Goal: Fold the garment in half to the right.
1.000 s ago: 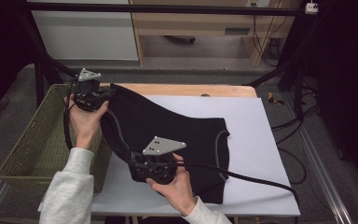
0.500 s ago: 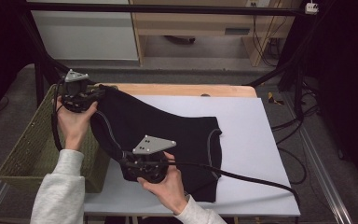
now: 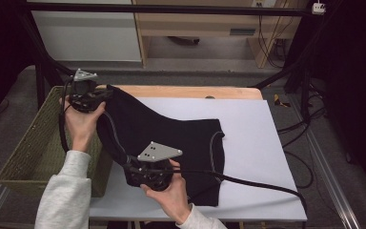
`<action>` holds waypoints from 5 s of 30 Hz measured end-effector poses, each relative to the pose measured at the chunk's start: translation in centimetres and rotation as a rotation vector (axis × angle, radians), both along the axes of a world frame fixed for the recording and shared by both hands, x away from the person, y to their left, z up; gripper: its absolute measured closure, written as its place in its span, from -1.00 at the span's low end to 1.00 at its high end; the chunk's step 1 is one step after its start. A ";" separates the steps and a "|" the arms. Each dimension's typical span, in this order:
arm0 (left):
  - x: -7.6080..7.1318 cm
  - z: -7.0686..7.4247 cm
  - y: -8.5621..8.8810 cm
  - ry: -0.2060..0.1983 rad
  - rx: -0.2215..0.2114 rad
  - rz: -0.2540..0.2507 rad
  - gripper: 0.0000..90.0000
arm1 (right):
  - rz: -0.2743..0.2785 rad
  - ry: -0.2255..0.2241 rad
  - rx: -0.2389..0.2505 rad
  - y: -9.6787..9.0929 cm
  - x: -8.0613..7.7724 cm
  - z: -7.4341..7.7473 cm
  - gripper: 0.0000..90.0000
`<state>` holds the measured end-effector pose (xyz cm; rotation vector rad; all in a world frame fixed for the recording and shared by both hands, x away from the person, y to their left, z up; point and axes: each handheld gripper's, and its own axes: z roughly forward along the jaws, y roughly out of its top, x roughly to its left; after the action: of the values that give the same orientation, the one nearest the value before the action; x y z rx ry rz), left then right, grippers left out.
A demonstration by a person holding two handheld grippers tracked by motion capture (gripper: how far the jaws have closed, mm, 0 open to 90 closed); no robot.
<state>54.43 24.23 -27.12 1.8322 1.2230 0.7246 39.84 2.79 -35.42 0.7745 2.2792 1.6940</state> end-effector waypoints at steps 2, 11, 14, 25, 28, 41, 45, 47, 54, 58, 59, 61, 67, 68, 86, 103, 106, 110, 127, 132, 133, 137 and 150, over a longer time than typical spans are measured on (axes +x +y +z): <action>0.2 0.1 -0.8 -0.001 0.011 -0.008 0.87 | -0.019 -0.005 0.012 -0.5 -0.2 -0.1 0.69; 1.2 -0.1 -4.2 0.004 0.036 -0.029 0.87 | -0.095 -0.014 0.018 -3.5 -0.7 -0.6 0.68; 1.4 -0.2 -5.4 0.002 0.047 -0.038 0.87 | -0.120 -0.012 0.026 -4.4 -0.9 -1.0 0.67; 2.1 -1.5 -9.6 -0.025 0.049 -0.108 0.87 | -0.208 -0.026 0.031 -7.3 -1.2 -2.4 0.67; 2.2 -1.9 -10.7 -0.046 0.046 -0.123 0.87 | -0.227 -0.028 0.033 -8.1 -1.3 -2.7 0.67; 3.0 -3.4 -14.3 -0.073 0.033 -0.158 0.87 | -0.297 -0.020 0.021 -10.9 -2.1 -3.8 0.67; 3.6 -4.1 -15.5 -0.055 0.037 -0.162 0.87 | -0.321 -0.011 0.022 -11.7 -2.1 -4.2 0.67; 3.8 -4.5 -16.2 -0.047 0.046 -0.165 0.87 | -0.331 -0.009 0.014 -12.0 -2.1 -4.5 0.67; 4.7 -5.8 -17.9 -0.014 0.048 -0.171 0.87 | -0.379 0.016 0.001 -13.0 -2.1 -5.2 0.66; 5.0 -6.3 -18.9 -0.001 0.037 -0.180 0.87 | -0.407 0.023 -0.011 -13.6 -2.3 -5.5 0.66; 5.1 -6.5 -19.1 0.000 0.031 -0.186 0.87 | -0.414 0.026 -0.016 -13.7 -2.3 -5.5 0.66; 5.3 -6.8 -19.7 0.004 0.025 -0.195 0.87 | -0.430 0.028 -0.023 -14.0 -2.4 -5.8 0.66; 6.5 -8.6 -21.9 0.038 0.019 -0.215 0.85 | -0.501 0.040 -0.040 -15.5 -2.4 -6.7 0.61; 6.9 -9.0 -22.3 0.052 0.014 -0.224 0.85 | -0.520 0.045 -0.044 -15.7 -2.4 -6.8 0.58; 3.4 -9.9 -18.0 -0.009 -0.187 -0.356 -0.43 | -0.528 0.086 -0.123 -22.2 1.3 -6.6 -0.59; -1.6 -13.2 -11.5 0.071 -0.138 -0.375 -0.92 | -0.380 0.131 -0.183 -24.1 2.6 -6.5 -0.85; -2.9 -13.7 -11.1 0.079 -0.142 -0.395 -0.93 | -0.380 0.129 -0.179 -24.2 2.6 -6.3 -0.85; -5.0 -14.3 -10.7 0.094 -0.134 -0.430 -0.93 | -0.385 0.133 -0.172 -24.3 2.7 -6.0 -0.85; -12.9 -17.9 -11.1 0.227 -0.099 -0.470 -0.34 | -0.288 0.191 -0.208 -22.1 2.6 -6.5 -0.58; -14.0 -18.9 -12.2 0.298 -0.068 -0.499 -0.02 | -0.264 0.203 -0.249 -21.1 2.4 -7.3 -0.42; -14.2 -19.0 -12.3 0.292 -0.057 -0.498 0.03 | -0.252 0.205 -0.254 -20.9 2.3 -7.4 -0.40; -14.5 -19.1 -12.8 0.312 -0.041 -0.499 0.11 | -0.211 0.203 -0.261 -19.4 1.9 -7.4 -0.36; -15.1 -19.4 -13.8 0.348 0.018 -0.479 0.48 | -0.186 0.228 -0.349 -15.9 1.7 -9.7 0.16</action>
<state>39.31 10.41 -46.47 2.2145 0.9209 0.1536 41.53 -13.07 -45.07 1.0993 2.4632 1.1352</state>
